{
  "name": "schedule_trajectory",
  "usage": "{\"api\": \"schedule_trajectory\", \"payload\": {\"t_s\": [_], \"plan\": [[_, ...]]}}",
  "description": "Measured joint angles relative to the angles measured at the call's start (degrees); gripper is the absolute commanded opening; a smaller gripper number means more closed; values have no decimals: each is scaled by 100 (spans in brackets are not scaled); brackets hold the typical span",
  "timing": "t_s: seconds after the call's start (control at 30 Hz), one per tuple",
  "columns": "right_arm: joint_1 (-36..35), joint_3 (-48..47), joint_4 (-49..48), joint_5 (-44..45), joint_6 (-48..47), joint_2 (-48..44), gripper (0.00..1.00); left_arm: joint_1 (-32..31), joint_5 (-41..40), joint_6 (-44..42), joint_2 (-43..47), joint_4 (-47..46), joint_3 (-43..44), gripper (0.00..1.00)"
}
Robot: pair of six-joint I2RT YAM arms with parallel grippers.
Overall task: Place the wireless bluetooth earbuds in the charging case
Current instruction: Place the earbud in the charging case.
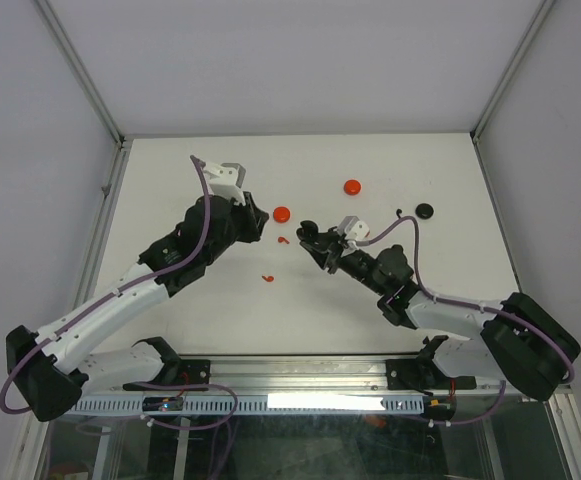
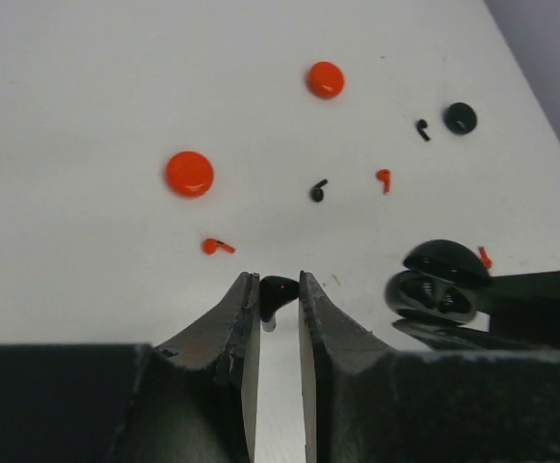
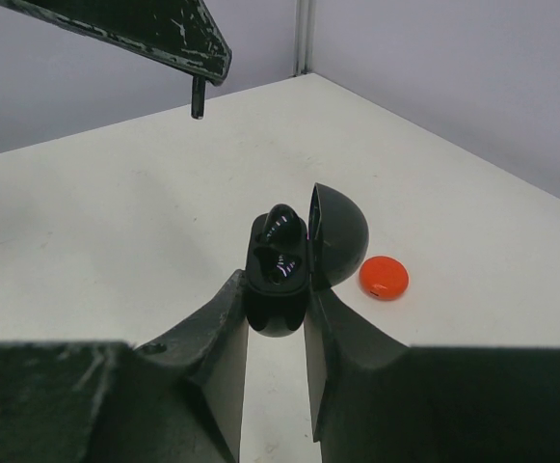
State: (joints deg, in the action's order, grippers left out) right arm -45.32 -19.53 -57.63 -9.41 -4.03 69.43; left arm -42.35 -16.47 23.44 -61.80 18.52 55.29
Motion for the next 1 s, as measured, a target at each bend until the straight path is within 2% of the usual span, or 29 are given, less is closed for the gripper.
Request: {"api": "schedule_trajectory", "payload": {"t_s": [0.3,0.47,1.0], "plan": [[0,-142,-15,-4,4,129,0,-914,39,-343,33,-1172,-92,16],[0,-168,-94,-9,11,131,0,-1207,44,-623,-74,-1692,-92,16],[-4,-168,-258,-90,105,129,0,-1434,52,-1064,-498,-1971,-136,16]]}}
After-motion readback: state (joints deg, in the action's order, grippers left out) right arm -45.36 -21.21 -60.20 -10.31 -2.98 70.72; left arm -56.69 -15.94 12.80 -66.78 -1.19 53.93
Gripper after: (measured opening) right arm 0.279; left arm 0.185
